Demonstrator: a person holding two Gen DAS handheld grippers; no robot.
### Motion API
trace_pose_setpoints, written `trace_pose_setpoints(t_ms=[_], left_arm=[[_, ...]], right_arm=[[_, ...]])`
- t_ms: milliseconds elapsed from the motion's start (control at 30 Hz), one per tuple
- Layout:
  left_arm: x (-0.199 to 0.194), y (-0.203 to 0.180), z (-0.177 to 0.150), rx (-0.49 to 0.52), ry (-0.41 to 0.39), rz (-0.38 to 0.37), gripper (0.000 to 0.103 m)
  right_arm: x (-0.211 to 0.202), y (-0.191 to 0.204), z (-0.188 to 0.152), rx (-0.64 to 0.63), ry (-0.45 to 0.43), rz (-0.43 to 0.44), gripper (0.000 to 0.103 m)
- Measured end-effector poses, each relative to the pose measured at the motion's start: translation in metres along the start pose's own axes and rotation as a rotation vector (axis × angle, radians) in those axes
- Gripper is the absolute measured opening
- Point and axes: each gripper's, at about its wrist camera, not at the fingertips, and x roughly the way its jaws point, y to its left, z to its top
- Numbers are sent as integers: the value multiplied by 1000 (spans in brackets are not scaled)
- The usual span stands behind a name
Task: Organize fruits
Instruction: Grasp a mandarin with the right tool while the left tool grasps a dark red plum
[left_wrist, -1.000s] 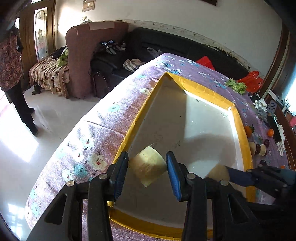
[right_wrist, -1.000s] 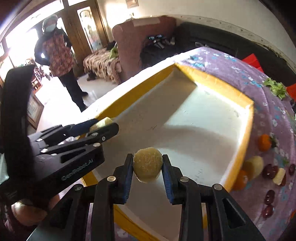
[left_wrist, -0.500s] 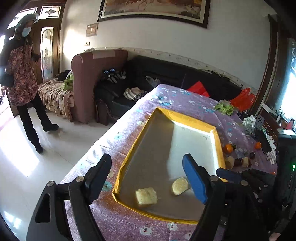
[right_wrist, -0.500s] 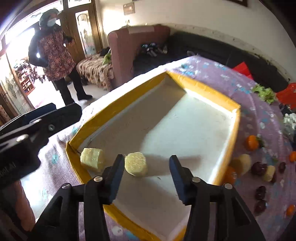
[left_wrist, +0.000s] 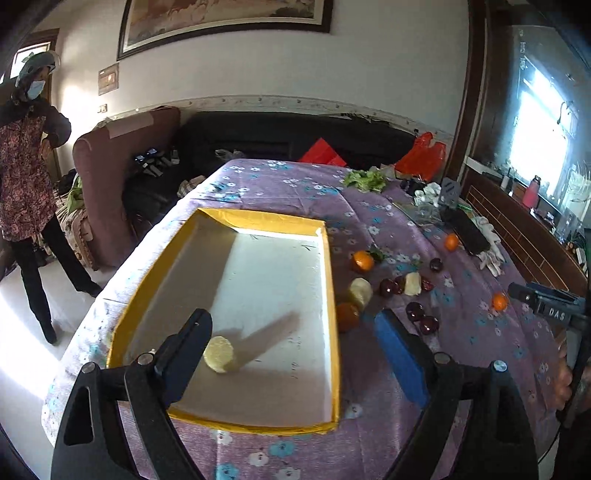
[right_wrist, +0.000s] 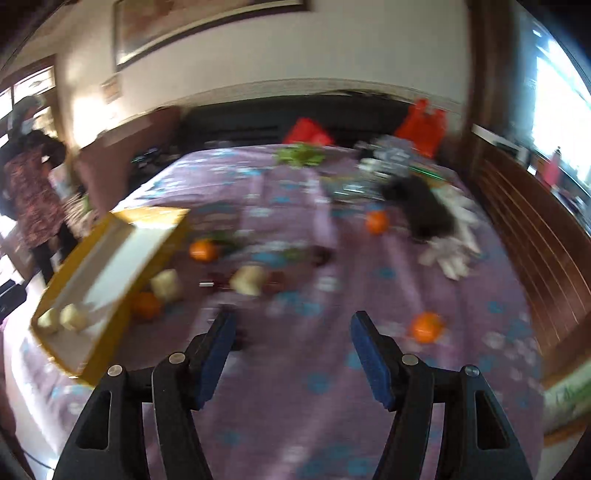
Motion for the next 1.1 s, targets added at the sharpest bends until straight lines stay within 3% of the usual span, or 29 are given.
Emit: trace_pose_setpoints(t_ms=[167,400,533,600,633,767,900,1100], left_arm=[[13,-33,-11,66,47,-55,89],[44,-53,-9,-21,142,-157,89],[50,-68,-11,34,131,-129,88],[54,-78,-11,70,128,-122,67],[59,-84,-10,87,145,-130,63],[84,-104,-11,101,202,-146,63],[107,-126,-12,140,238,-155,63],[140,-153,-19,223,267,-131,64]], right_arm=[[-1,-72,-8,135,6,-106,70],[44,-134,-2,233,79,-135,69],[78,-141,-4,247,113,-113,60],[89,-139,-7,231,119,-122,60],[95,-138,-9,225,123,-123,60],[103,-135,-14,199,141,-105,58],[106,-133,-16,183,152,-114,47],[108,-130,-17,155,150,-131,47]])
